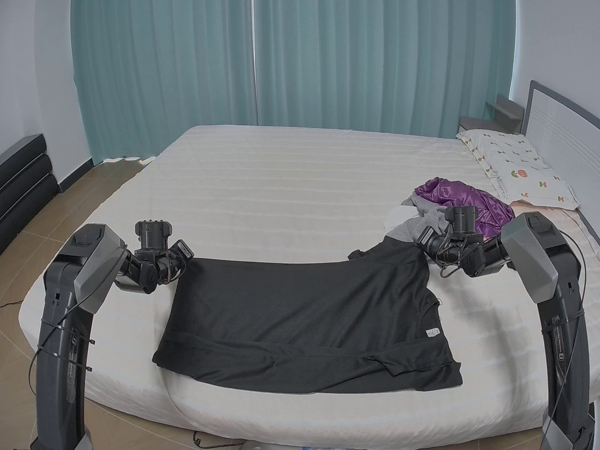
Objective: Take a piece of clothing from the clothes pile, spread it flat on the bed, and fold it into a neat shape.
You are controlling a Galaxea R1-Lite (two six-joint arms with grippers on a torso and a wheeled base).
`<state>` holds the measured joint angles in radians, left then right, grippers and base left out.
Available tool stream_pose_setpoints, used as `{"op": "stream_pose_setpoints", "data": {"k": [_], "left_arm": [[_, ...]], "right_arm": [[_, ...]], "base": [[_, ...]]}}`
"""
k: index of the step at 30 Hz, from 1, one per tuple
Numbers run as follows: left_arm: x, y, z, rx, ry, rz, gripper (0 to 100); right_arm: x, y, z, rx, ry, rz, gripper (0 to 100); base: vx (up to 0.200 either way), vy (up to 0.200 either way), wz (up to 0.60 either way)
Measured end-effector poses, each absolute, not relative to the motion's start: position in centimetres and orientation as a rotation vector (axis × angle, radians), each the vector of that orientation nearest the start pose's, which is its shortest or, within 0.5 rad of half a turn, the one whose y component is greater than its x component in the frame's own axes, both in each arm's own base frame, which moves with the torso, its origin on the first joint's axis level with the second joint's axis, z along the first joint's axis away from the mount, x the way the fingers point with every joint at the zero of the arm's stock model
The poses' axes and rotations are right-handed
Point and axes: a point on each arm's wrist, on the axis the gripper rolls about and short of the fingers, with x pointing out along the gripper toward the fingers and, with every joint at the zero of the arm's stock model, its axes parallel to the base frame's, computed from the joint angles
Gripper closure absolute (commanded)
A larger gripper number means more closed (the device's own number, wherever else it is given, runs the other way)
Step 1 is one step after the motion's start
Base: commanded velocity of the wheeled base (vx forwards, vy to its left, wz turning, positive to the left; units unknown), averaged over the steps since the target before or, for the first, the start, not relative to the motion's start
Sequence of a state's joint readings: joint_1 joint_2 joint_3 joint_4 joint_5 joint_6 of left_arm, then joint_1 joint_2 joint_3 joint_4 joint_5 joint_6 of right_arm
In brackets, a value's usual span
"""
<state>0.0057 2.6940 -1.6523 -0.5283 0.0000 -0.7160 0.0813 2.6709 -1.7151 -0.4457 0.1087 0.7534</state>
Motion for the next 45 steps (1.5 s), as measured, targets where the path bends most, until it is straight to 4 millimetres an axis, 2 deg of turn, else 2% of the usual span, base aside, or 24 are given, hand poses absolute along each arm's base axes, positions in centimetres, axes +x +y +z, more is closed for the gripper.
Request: {"op": "stream_pose_setpoints", "data": {"k": [10, 23, 36, 45], "left_arm": [[51.3, 0.7, -1.5, -0.697, 0.372, 0.206, 100], [50.5, 0.8, -1.6, -0.686, 0.392, 0.218, 100], [48.1, 0.6, -0.6, -0.652, 0.419, 0.204, 100], [44.8, 0.2, -0.6, -0.562, 0.479, 0.193, 100]], "right_arm": [[51.6, 4.0, 1.1, 0.758, 0.432, 0.018, 100], [50.1, 4.3, 0.6, 0.74, 0.458, 0.023, 100], [46.0, 3.1, 1.6, 0.756, 0.585, 0.043, 100], [42.1, 2.6, 1.4, 0.773, 0.708, 0.05, 100]], "base": [[0.0, 0.0, 0.0], [0.0, 0.0, 0.0], [0.0, 0.0, 0.0], [0.0, 0.0, 0.0]]}}
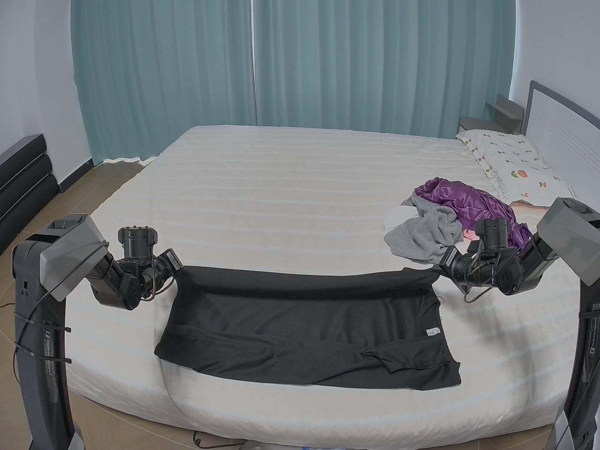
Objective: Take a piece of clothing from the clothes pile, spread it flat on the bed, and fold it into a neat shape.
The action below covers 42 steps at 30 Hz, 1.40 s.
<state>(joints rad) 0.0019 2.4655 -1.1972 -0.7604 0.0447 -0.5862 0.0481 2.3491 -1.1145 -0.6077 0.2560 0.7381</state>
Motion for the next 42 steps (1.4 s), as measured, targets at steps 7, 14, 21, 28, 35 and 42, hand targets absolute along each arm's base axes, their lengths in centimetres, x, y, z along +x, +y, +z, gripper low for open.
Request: {"op": "stream_pose_setpoints", "data": {"k": [7, 14, 21, 28, 35, 42], "left_arm": [[41.7, -0.2, -1.0, -0.512, 0.527, 0.185, 100], [39.0, -0.4, -1.1, -0.498, 0.553, 0.182, 100], [37.3, -0.6, -1.7, -0.494, 0.593, 0.187, 100], [36.6, -0.8, -2.1, -0.49, 0.621, 0.188, 0], [36.5, -0.8, -1.9, -0.501, 0.619, 0.19, 0], [37.5, -0.8, -0.7, -0.559, 0.566, 0.18, 0]], "right_arm": [[39.3, 2.6, 0.6, 0.748, 0.791, 0.043, 100], [36.7, 2.8, 0.2, 0.706, 0.86, 0.043, 100], [35.2, 3.1, -0.4, 0.639, 0.903, 0.064, 100], [34.9, 3.6, -1.4, 0.628, 0.936, 0.067, 0], [35.5, 3.8, -1.4, 0.649, 0.927, 0.071, 0], [37.0, 3.5, -0.6, 0.76, 0.876, 0.031, 0]], "base": [[0.0, 0.0, 0.0], [0.0, 0.0, 0.0], [0.0, 0.0, 0.0], [0.0, 0.0, 0.0], [0.0, 0.0, 0.0], [0.0, 0.0, 0.0]]}}
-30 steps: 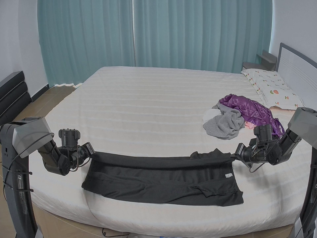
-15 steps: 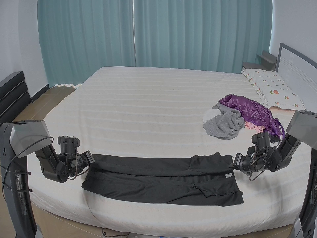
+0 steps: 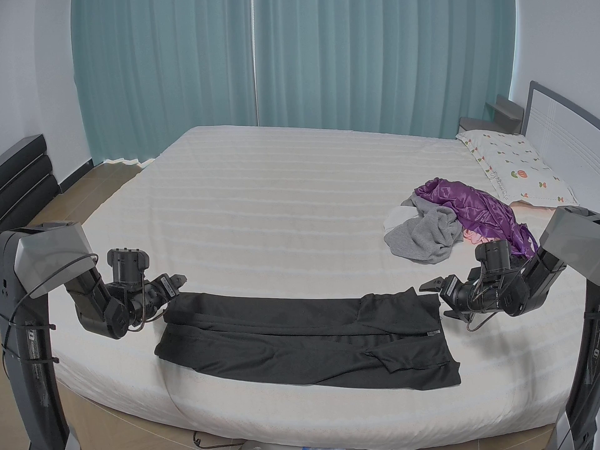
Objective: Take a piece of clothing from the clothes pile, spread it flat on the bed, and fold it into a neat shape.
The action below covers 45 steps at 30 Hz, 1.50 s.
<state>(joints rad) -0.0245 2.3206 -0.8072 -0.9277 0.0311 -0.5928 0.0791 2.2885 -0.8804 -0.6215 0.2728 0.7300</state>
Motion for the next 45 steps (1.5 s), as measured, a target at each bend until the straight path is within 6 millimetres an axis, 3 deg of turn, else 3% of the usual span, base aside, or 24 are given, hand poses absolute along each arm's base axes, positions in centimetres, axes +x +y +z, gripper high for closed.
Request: {"op": "stream_pose_setpoints", "data": {"k": [6, 16, 17, 29, 45], "left_arm": [[40.1, -1.1, -0.1, -0.62, 0.52, 0.141, 0], [42.6, -1.5, -3.2, -0.613, 0.614, 0.145, 0], [42.6, -1.5, -3.5, -0.611, 0.618, 0.146, 100], [42.7, -1.3, -4.4, -0.631, 0.621, 0.19, 100], [42.5, 0.0, -4.1, -0.679, 0.518, 0.258, 100]], "right_arm": [[38.2, 3.2, -1.0, 0.822, 0.831, 0.012, 0], [38.5, 3.1, -2.4, 0.832, 0.804, 0.008, 0], [38.5, 3.1, -2.5, 0.832, 0.808, 0.007, 0], [38.8, 3.1, -2.7, 0.829, 0.803, -0.002, 0], [40.9, 2.6, -3.7, 0.8, 0.743, -0.079, 0]], "base": [[0.0, 0.0, 0.0], [0.0, 0.0, 0.0], [0.0, 0.0, 0.0], [0.0, 0.0, 0.0], [0.0, 0.0, 0.0]]}}
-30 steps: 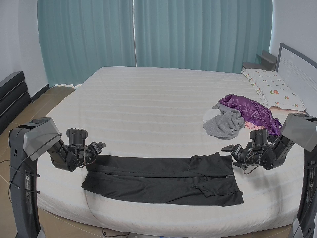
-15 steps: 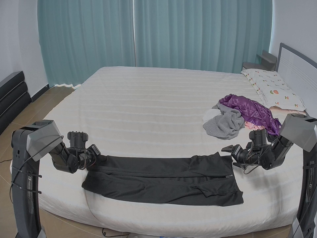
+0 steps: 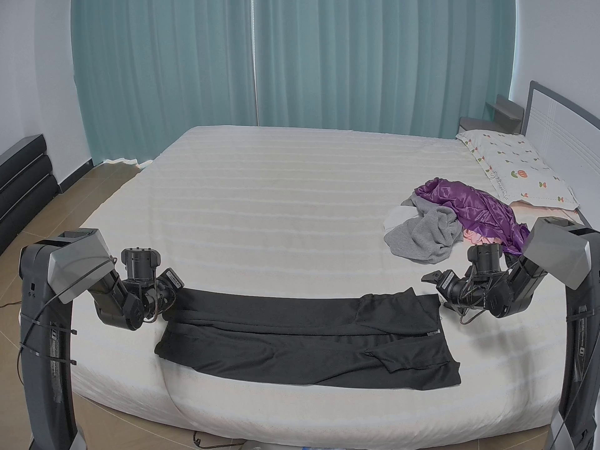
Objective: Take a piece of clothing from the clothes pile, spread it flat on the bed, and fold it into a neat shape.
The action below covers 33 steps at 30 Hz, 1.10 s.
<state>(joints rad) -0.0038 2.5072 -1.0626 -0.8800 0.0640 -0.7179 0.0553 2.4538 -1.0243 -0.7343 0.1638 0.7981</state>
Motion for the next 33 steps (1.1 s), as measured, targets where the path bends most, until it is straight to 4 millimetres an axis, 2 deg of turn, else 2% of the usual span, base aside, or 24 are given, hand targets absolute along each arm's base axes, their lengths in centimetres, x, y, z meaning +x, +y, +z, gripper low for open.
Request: {"op": "stream_pose_setpoints", "data": {"k": [4, 5, 14, 28, 29, 33], "left_arm": [[42.5, 0.0, -4.1, -0.679, 0.519, 0.259, 100], [42.5, 0.0, -4.2, -0.679, 0.52, 0.26, 100], [42.5, 0.0, -4.4, -0.679, 0.524, 0.261, 100], [42.5, 0.1, -4.4, -0.684, 0.528, 0.258, 100], [42.5, 0.1, -4.4, -0.684, 0.528, 0.256, 0], [42.5, 0.1, -4.5, -0.687, 0.531, 0.254, 0]], "right_arm": [[41.1, 2.6, -4.1, 0.794, 0.74, -0.09, 0], [41.2, 2.6, -4.1, 0.791, 0.738, -0.092, 100], [41.3, 3.1, -4.8, 0.764, 0.745, -0.101, 100], [41.8, 1.8, -4.3, 0.799, 0.702, -0.127, 100], [41.8, 1.8, -4.3, 0.799, 0.703, -0.127, 0], [41.7, 1.7, -4.4, 0.8, 0.707, -0.129, 0]], "base": [[0.0, 0.0, 0.0], [0.0, 0.0, 0.0], [0.0, 0.0, 0.0], [0.0, 0.0, 0.0], [0.0, 0.0, 0.0], [0.0, 0.0, 0.0]]}}
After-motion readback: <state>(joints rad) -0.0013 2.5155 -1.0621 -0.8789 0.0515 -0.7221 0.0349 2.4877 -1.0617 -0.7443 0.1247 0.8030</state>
